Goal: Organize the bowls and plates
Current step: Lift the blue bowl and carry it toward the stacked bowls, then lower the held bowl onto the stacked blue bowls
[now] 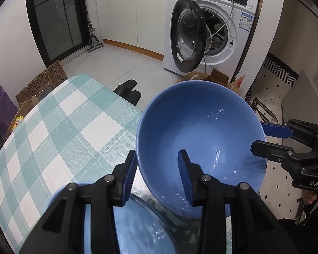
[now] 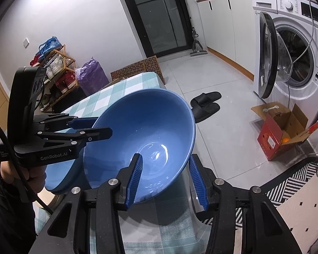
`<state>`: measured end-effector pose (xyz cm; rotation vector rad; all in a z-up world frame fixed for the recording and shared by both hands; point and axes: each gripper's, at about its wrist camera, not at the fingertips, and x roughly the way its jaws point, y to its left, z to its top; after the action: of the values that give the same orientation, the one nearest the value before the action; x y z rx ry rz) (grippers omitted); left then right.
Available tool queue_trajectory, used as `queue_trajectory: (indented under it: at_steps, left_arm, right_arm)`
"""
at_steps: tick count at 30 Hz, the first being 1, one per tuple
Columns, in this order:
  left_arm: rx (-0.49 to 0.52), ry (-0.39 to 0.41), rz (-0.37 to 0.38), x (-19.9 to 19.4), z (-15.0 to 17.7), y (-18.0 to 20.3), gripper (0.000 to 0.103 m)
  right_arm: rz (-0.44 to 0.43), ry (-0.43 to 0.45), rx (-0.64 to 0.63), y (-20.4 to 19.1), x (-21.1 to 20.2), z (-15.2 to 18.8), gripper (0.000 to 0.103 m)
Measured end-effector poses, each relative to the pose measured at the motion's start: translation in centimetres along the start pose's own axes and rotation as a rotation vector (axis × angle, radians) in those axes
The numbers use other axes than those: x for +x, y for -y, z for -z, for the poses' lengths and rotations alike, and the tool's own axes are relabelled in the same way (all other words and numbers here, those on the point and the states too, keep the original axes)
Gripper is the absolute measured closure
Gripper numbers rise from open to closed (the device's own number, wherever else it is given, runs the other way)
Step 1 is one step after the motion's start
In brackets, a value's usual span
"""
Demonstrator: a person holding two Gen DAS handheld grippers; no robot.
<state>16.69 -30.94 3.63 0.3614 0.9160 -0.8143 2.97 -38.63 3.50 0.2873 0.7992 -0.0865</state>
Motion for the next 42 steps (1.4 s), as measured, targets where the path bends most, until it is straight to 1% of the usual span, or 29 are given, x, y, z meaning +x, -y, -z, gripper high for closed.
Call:
queue_trajectory:
  at_steps: [13, 20, 42]
  left_arm:
    - [0.000, 0.041, -0.006, -2.4, 0.3, 0.1, 0.065]
    - [-0.002, 0.077, -0.014, -4.2, 0.5, 0.1, 0.065]
    - [-0.055, 0.178, -0.029, -9.2, 1.7, -1.7, 0.065]
  right_arm:
    - [0.002, 0.040, -0.025, -1.1, -2.1, -0.1, 0.056]
    - [0.004, 0.065, -0.042, -1.6, -3.3, -0.4, 0.056]
    - [-0.005, 0.131, -0.130, -5.7, -6.4, -1.6, 0.056]
